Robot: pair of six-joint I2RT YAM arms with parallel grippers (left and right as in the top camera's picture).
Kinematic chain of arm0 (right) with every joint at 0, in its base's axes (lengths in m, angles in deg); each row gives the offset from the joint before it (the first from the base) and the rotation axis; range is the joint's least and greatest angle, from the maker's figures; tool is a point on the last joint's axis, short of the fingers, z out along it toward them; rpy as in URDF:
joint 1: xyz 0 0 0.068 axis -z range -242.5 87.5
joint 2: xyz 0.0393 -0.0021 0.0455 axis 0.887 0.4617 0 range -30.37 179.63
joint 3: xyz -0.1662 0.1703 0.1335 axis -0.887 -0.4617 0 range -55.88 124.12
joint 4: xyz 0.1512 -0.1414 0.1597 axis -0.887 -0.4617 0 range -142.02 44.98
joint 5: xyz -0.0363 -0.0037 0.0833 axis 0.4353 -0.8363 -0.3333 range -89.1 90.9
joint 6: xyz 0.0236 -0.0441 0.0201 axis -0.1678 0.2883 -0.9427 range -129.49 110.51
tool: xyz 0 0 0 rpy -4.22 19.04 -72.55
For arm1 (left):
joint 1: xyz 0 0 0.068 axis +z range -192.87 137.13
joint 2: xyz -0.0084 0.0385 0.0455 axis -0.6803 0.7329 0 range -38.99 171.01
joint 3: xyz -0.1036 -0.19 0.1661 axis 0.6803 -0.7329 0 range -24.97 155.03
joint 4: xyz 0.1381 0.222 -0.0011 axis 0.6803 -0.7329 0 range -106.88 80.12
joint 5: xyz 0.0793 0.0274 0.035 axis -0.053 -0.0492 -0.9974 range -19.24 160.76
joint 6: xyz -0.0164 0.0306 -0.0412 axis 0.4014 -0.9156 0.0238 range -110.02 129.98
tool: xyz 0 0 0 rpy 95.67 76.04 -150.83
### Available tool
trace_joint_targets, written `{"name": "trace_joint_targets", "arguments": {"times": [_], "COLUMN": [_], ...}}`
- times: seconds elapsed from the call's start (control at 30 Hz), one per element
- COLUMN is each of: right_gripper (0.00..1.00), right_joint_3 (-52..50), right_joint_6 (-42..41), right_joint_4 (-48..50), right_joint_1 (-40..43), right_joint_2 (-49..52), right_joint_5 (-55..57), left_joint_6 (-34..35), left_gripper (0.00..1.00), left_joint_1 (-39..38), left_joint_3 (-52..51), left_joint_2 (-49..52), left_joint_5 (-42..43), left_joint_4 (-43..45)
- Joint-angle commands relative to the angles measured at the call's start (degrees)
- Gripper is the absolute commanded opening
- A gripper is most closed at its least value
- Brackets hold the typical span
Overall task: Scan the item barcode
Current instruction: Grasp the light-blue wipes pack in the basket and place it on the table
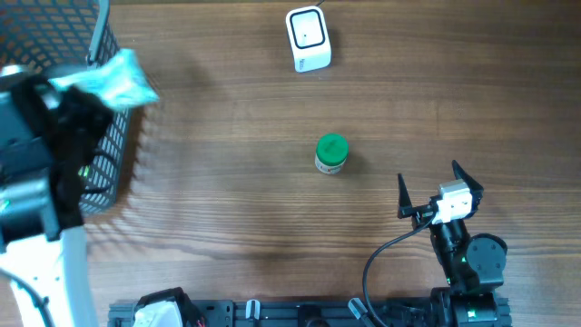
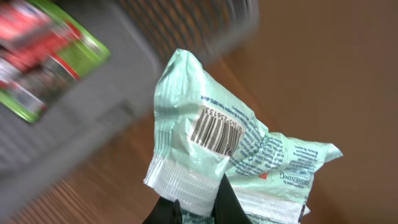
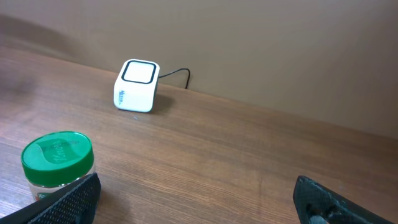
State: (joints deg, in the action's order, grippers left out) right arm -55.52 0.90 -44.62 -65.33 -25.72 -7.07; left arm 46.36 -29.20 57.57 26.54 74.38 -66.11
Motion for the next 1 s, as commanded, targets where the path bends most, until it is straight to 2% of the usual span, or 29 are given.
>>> {"name": "trace_joint_targets", "arguments": {"times": [0.0,0.2,0.43,0.47,0.5,0.53,0.6,0.63,0.67,0.7,0.73,0.77,0.97], "right_gripper": [1.00,1.00,1.00,1.00,1.00,1.00,1.00,1.00,1.00,1.00,1.00,1.00,1.00], "right_joint_3": [0.0,0.0,0.0,0.0,0.0,0.0,0.0,0.0,0.0,0.0,0.0,0.0,0.0], "right_joint_6": [0.1,0.1,0.1,0.1,0.1,0.1,0.1,0.1,0.1,0.1,0.1,0.1,0.1], "right_joint_4": [0.2,0.2,0.2,0.2,0.2,0.2,0.2,0.2,0.2,0.2,0.2,0.2,0.2], "right_joint_1": [0.2,0.2,0.2,0.2,0.2,0.2,0.2,0.2,0.2,0.2,0.2,0.2,0.2], "right_joint_2": [-0.1,-0.1,-0.1,-0.1,-0.1,-0.1,-0.1,-0.1,-0.1,-0.1,-0.1,-0.1,-0.1], "right_joint_5": [-1.1,-1.1,-1.1,-1.1,-1.1,-1.0,-1.1,-1.1,-1.1,-1.1,-1.1,-1.0,-1.1], "left_joint_6": [0.7,5.2,9.6,9.6,9.5,9.0,3.3,1.1,-0.2,-1.0,-1.5,-1.5,-1.4], "left_gripper": [0.04,0.04,0.04,0.08,0.58,0.86,0.99,1.00,0.99,0.89,0.38,0.04,0.04], "left_joint_1": [-10.5,-26.2,-31.5,-31.7,-31.9,-31.9,-31.0,-30.3,-29.9,-29.9,-30.1,-30.1,-31.2], "left_joint_3": [-4.7,-11.9,-14.0,-14.0,-14.0,-14.0,-11.8,-8.8,-6.4,-4.6,-4.4,-4.7,-12.7], "left_joint_2": [4.3,17.2,35.5,37.4,39.1,39.7,38.6,37.5,36.7,35.8,35.3,35.5,41.4], "left_joint_5": [1.6,-7.2,-7.6,-7.5,-7.1,-6.7,-6.7,-6.7,-6.7,-6.7,-6.7,-6.7,-6.3], "left_joint_4": [0.3,6.1,13.7,14.3,15.1,15.9,16.5,14.1,11.7,10.0,9.9,9.9,10.5]}}
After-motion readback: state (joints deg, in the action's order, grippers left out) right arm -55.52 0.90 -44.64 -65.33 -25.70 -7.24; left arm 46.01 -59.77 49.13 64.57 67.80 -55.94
